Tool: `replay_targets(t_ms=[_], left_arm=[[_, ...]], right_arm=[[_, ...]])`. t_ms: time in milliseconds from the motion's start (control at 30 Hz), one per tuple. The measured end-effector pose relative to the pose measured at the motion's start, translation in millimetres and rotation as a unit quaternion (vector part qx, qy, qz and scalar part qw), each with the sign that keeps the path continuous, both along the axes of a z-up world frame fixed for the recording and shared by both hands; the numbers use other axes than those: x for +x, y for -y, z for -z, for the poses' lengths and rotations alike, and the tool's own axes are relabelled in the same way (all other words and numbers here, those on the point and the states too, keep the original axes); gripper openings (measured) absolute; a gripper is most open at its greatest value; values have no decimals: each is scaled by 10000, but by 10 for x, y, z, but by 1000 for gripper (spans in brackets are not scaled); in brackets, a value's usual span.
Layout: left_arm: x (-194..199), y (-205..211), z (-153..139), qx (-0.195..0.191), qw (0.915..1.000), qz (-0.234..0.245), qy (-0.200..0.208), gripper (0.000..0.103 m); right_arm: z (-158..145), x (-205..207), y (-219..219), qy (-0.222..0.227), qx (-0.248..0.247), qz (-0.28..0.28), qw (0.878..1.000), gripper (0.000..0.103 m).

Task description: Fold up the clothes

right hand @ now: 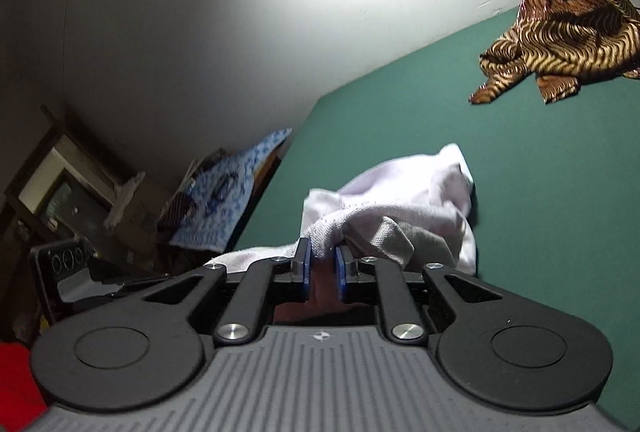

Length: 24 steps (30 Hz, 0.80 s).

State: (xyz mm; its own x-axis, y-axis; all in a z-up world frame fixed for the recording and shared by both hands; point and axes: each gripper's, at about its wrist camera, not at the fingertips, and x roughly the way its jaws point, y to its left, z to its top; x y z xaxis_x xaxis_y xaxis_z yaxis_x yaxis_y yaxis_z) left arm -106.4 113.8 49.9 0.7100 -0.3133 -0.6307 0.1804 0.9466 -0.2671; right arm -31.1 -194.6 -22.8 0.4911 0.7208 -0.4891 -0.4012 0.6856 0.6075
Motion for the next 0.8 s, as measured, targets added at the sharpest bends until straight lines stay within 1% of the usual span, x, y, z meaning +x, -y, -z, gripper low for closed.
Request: replay_targets(t_ms=[133,200,333,467,533,667,767,800], left_arm=[[537,-62,-31,45,9993,-338,148,9],[829,-106,13,72,9987,-497,122,9],[1356,-203,209,96,9965,-818,-120,10],[1772,-253,555,209,9928,-1051,-533,10],[1909,-240,725,318,9907,-1121,-696,10],[2078,-186,1041,586,9876,-1077,-977,10],[2025,-150,1043,738,9885,-961,-906,11],[1997,-177,1009,770,9888,-930,-872,18]], right_arm=[[43,415,-94,79,99,404,9991,13],[65,623,-140,118,148,605,9980,13],[108,1038,-234,197,246,1008,9944,12],[224,1172,-225,66,146,1124,9935,11],[285,1227,-216,-9,87,1169,9931,10],[407,1335,-198,-159,-31,1259,9919,10],[499,1417,-184,-271,-120,1326,9907,13],[529,1444,-180,-308,-149,1348,9903,20]])
